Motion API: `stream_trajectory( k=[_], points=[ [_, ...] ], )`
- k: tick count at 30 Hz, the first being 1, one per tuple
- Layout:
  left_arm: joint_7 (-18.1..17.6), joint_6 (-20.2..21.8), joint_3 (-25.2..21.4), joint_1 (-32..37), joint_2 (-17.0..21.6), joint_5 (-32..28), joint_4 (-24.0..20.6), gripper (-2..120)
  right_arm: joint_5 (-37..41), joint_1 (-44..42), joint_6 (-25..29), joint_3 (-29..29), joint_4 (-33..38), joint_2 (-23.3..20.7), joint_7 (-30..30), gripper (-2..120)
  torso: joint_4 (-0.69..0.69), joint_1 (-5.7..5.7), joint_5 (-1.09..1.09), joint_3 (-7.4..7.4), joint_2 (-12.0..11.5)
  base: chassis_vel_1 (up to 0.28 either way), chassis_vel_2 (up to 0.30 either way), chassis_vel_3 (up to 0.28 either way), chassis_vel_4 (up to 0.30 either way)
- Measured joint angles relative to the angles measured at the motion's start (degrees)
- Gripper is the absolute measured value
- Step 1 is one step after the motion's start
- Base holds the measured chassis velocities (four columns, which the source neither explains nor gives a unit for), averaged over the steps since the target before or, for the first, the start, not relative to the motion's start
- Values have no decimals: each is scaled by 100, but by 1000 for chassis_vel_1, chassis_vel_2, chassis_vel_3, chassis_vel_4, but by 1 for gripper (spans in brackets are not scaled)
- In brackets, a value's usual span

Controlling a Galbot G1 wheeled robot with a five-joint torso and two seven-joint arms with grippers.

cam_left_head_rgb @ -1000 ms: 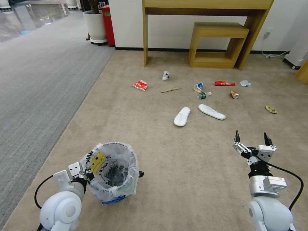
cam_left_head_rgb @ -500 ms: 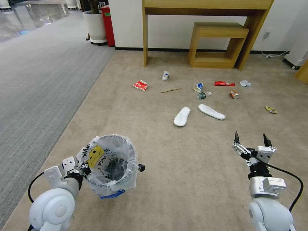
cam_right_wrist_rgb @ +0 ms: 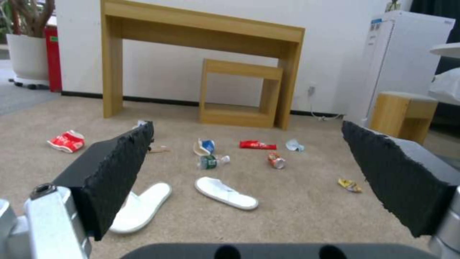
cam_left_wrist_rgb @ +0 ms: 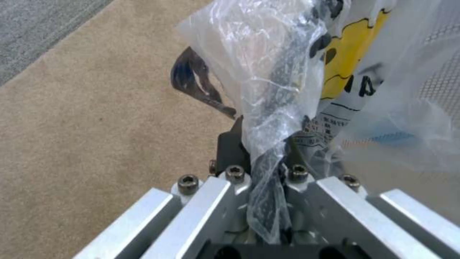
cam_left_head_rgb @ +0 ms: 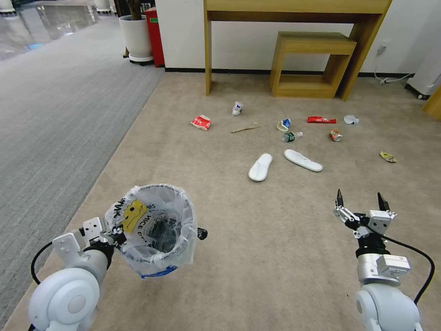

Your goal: Pick up the trash bin and place the garbage on the floor into it.

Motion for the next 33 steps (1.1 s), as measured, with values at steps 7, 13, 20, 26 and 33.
stream_trajectory(
  k=[7,13,20,26,33],
  points=[
    [-70,27,-38,-22,6,-183,-24,0,48,-20,28,-6,-9,21,-40,100,0,0,0,0,0,0,0,0,0],
    [-92,74,-14,-7,23,-254,21,0,98,-16,64,-4,-18,22,-49,100,0,0,0,0,0,0,0,0,0],
    [-138,179,-117,3,132,-455,31,0,104,-14,65,10,-16,14,-52,100,0,0,0,0,0,0,0,0,0],
    [-419,293,-274,-27,274,-1058,2,0,113,-1,74,12,-19,15,-54,100,0,0,1,0,0,0,0,0,0],
    [-478,310,-324,-51,348,-1208,73,0,140,4,75,14,-17,-16,-56,100,0,0,-1,0,0,0,0,0,0]
  ],
)
